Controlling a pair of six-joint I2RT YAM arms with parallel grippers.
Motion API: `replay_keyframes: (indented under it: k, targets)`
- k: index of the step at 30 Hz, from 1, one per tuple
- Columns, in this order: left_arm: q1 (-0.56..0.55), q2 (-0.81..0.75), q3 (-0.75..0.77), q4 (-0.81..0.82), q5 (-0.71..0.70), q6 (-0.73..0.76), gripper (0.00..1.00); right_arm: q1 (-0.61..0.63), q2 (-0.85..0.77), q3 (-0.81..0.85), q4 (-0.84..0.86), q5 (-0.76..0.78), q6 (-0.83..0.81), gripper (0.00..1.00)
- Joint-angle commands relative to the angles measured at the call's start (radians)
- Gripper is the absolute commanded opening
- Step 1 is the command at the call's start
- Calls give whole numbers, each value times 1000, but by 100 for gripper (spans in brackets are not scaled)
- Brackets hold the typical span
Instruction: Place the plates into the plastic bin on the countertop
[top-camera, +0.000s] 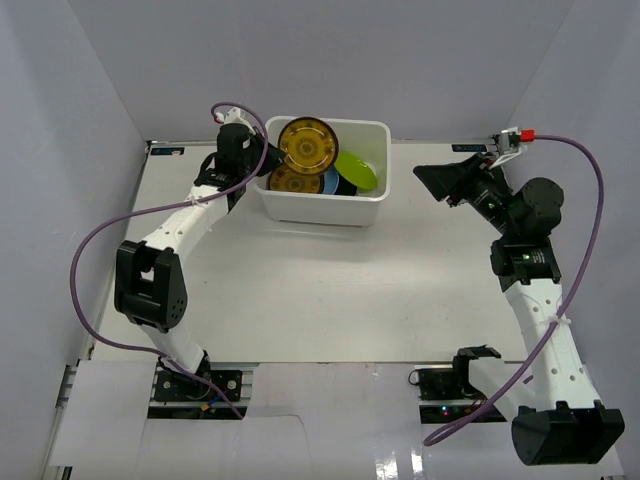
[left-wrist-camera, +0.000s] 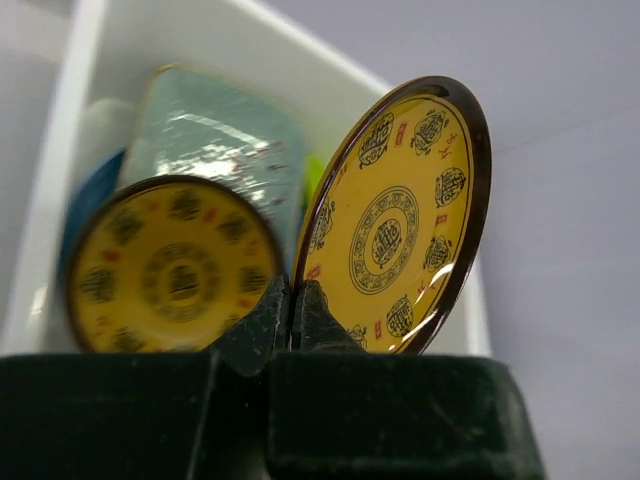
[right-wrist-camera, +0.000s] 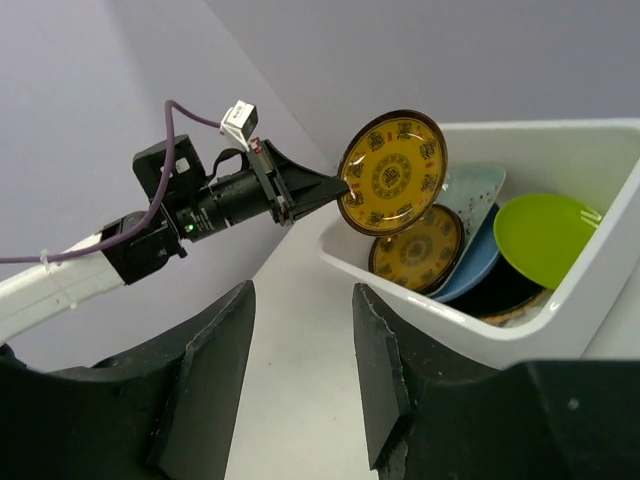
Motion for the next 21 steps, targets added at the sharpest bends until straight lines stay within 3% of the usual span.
replay_keyframes:
  k: [1,8,10,11,13,14,15,16,18,19,21]
  targets:
    - [0,27,35,-107,-47,78,0,65,51,-8,-13,43,-67,50]
    - [15,116,59,-138,-61,103,3,302,182,38,-100,198,-205,51]
    - [15,135,75,-159,-55,112,15,332,202,46,-100,226,-214,51]
    - [15,135,81,-163,-55,121,33,340,205,51,-102,233,-220,51]
    - [15,121,84,-172,-50,134,54,359,208,60,-113,259,-234,53]
    - [15,110,90,-173,-52,147,76,362,208,67,-116,267,-239,54]
    - [15,85,92,-176,-52,152,91,363,205,69,-119,279,-240,56]
    - [15,69,95,-176,-52,157,96,366,201,72,-122,287,-243,60]
    - [15,26,96,-173,-52,163,98,365,193,75,-123,305,-245,64]
    - [13,-18,96,-172,-50,164,98,366,185,78,-126,311,-249,73]
    - [12,-64,98,-164,-35,173,98,368,170,90,-140,328,-257,82]
